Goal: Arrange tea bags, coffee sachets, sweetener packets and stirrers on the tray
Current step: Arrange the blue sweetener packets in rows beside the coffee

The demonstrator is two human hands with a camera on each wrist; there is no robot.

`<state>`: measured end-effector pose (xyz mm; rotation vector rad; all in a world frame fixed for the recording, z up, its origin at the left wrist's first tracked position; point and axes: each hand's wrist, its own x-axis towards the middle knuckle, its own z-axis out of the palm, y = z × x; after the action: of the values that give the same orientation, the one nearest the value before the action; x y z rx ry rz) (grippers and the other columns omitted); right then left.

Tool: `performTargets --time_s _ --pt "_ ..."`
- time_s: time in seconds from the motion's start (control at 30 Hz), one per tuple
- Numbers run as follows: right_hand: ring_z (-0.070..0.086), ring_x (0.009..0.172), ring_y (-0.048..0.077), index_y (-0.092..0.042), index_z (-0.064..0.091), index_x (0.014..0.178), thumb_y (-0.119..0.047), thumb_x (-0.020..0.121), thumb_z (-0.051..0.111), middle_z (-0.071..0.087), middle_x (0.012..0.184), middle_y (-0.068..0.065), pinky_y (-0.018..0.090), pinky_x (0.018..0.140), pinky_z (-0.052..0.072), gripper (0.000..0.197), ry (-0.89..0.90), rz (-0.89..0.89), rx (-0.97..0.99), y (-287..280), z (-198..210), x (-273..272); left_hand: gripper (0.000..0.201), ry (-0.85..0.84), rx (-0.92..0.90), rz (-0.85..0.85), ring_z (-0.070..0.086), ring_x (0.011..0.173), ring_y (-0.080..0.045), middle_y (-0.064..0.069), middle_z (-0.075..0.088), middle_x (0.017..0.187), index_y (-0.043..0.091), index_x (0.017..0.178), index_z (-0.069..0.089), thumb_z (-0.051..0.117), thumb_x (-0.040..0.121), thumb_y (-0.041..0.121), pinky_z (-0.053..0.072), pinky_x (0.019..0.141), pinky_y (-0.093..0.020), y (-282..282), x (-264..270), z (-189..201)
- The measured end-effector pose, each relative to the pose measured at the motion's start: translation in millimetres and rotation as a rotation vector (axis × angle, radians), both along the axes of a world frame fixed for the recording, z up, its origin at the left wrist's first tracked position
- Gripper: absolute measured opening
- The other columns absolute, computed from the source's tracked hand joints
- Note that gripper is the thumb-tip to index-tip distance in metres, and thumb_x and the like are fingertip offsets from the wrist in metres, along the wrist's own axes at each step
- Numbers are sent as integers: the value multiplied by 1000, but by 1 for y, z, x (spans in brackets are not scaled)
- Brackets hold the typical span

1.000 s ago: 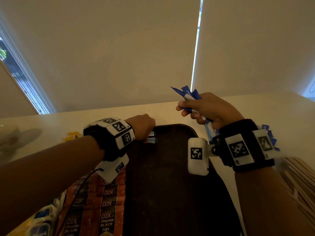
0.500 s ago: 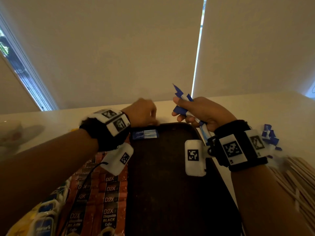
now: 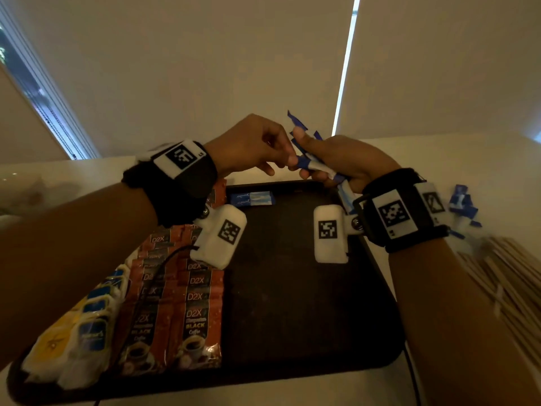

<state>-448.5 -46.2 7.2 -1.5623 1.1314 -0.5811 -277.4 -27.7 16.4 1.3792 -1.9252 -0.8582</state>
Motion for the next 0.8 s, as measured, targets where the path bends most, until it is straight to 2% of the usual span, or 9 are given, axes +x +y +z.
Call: performTargets --time_s 0.1,0.23,0.3,0.4,0.5,0.6,0.73,0.8 --pt "39 38 3 -7 66 97 -50 90 49 59 58 -4 10 32 26 47 -2 17 54 -2 0 -5 7 -4 -128 1 65 76 -8 -5 65 85 5 85 60 66 84 8 57 66 -22 4 8 1" --pt "38 41 3 -7 66 99 -34 87 63 61 59 -5 10 32 27 30 -44 -15 89 -7 -1 -15 11 -67 -223 -47 66 83 -15 -8 66 90 0 85 57 67 84 4 59 69 -30 11 20 -3" --pt "39 42 3 -9 64 91 -26 81 69 63 62 -4 10 34 29 21 -38 -36 33 -7 -1 -18 13 -71 -157 -70 67 84 -19 -8 66 91 1 86 57 69 81 3 59 72 -32 14 20 -3" --pt "41 39 1 -8 62 86 -19 76 74 63 67 0 10 36 30 18 -27 -53 -28 -6 -2 -16 23 41 -16 -52 68 80 -17 -7 67 89 4 96 59 73 77 8 59 70 -31 15 12 -2" --pt "42 38 1 -10 63 79 -17 75 75 63 65 -2 10 37 31 14 -2 -60 -47 -6 -2 -12 23 50 44 -33 68 74 -15 -9 68 84 3 104 63 68 82 4 59 68 -28 11 5 0" --pt "39 37 1 -10 60 78 -19 78 72 64 57 -5 11 35 30 15 10 -44 -45 -6 -3 -11 15 -10 56 -31 66 69 -11 -7 67 79 4 96 66 66 82 0 59 68 -26 7 4 1" --pt "37 37 2 -9 59 81 -18 80 70 67 62 -1 10 35 30 15 -9 -41 6 -6 -2 -14 15 -19 64 -6 65 71 -12 -7 67 80 6 93 67 70 79 3 58 68 -24 6 9 1" --pt "38 37 2 -9 60 81 -18 78 72 67 65 0 10 35 31 16 10 -54 -10 -6 -2 -14 15 -94 -7 -7 65 76 -15 -7 68 83 9 91 67 73 77 9 56 70 -24 8 8 0"
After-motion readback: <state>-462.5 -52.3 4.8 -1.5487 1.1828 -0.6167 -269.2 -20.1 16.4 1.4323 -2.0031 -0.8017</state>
